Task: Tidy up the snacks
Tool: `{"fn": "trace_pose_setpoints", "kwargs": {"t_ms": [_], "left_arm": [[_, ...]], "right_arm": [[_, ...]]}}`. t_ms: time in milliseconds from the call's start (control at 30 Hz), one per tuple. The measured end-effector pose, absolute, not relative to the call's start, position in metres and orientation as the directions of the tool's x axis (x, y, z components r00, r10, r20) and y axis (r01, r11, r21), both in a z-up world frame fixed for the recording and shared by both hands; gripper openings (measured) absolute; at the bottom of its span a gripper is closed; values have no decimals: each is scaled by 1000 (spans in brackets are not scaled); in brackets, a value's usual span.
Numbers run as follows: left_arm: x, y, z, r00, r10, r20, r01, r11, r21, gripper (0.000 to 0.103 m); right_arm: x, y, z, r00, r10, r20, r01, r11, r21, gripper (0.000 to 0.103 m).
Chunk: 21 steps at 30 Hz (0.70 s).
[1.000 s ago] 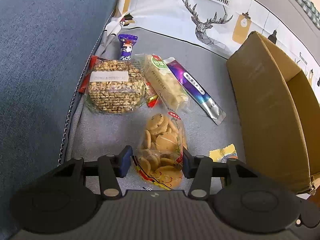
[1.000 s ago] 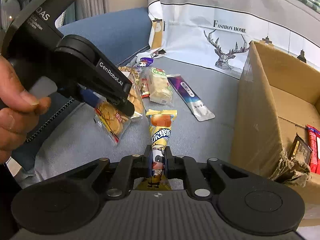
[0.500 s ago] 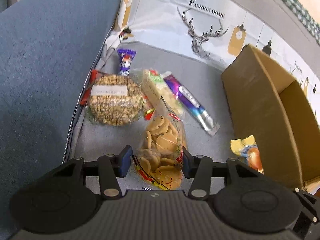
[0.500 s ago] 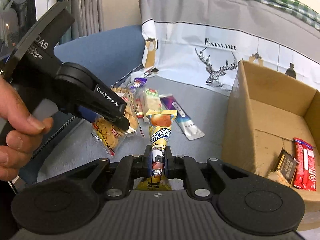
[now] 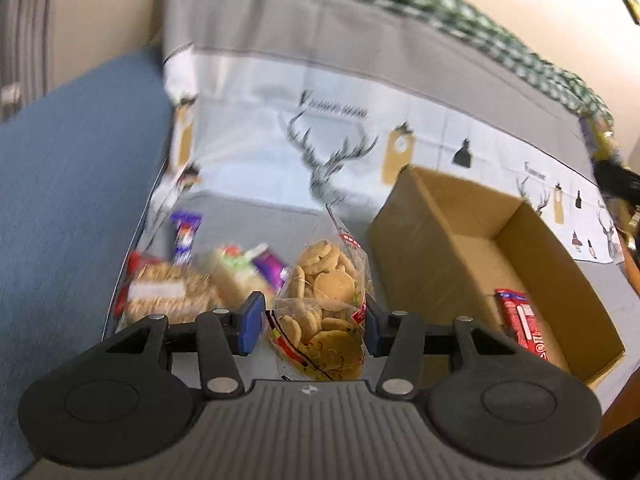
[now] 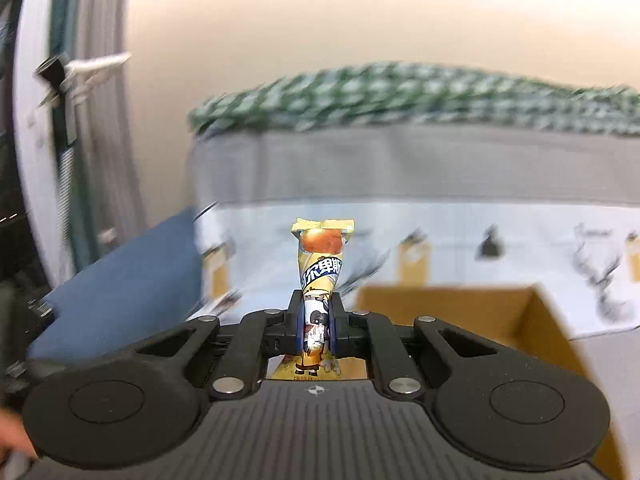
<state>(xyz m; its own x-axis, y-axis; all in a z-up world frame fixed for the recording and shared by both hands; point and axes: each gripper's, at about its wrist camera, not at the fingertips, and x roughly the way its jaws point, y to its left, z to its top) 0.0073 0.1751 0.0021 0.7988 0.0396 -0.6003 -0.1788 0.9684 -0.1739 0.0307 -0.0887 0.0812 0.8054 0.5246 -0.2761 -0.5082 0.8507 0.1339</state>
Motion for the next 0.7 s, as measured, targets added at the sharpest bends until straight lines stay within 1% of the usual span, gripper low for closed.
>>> {"fn": "trace_pose_setpoints", "kwargs": {"t_ms": [100,233,300,467,700], "left_arm": [[7,155,13,841,39,-539,-145,977,-156,54],[9,129,24,886,22,-464,-104,983,-154,55],[11,115,27,900,7,-436,-88,982,-164,55],[20,74,27,918,-42,-395,-25,986,-162,55],[28,27,21,915,-158,-371,103,981,-163,54]], "right_arm": [[52,-115,66,855,442,-271,-424,897,123,11],[72,-150,32,850,374,-370,-318,926,203,11],[79,-160,29,852,366,-374,-298,927,229,11],[83,-176,22,870,331,-364,-283,942,181,11],[89,-187,19,871,316,-377,-280,948,150,11]]}}
